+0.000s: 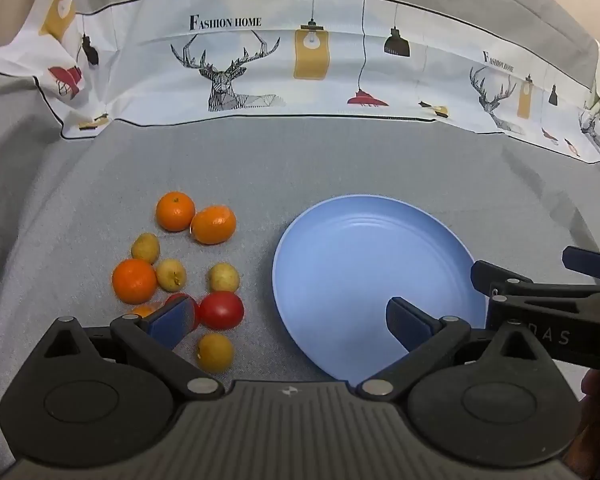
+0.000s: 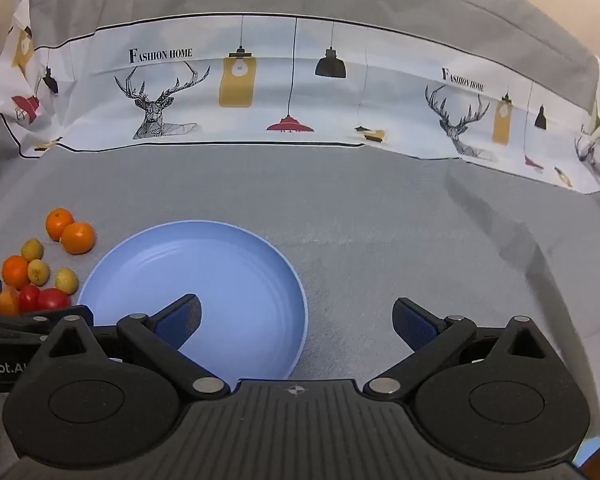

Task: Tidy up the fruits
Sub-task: 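Move both grippers toward the fruit pile beside the blue plate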

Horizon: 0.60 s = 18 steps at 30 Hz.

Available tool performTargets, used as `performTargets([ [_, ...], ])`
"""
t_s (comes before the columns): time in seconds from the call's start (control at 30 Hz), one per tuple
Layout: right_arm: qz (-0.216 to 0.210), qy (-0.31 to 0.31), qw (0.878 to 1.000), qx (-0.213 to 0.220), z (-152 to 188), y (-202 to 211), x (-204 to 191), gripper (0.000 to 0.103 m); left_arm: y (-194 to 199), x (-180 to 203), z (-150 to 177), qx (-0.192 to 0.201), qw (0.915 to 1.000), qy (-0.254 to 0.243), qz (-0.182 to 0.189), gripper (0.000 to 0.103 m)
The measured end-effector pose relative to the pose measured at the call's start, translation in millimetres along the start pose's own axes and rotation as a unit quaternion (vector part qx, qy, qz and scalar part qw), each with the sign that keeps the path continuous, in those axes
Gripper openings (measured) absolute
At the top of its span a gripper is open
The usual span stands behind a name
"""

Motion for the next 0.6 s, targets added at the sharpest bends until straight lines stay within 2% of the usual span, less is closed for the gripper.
performTargets([
  [0.23,0.000,-0.006,1.000,-0.008,1,-2,3,0.101,-2,3,0,0.008,1.0000,0.000,0.000,0.102],
  [0.6,0.005,0.004,1.000,-0.017,4,-6,-5,0.096,-6,7,7,-0.013,0.9998,-0.016,0.008,0.102],
])
Point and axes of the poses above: each gripper's, at about its wrist camera, not at the fingertips, and y roughly against the way its jaws point, x to its right, z to its underside, the point moved 7 cm from there along -y, roughly the way its jaws point, and after that the axes turned 5 degrees about -y, right-handed, at the moved point
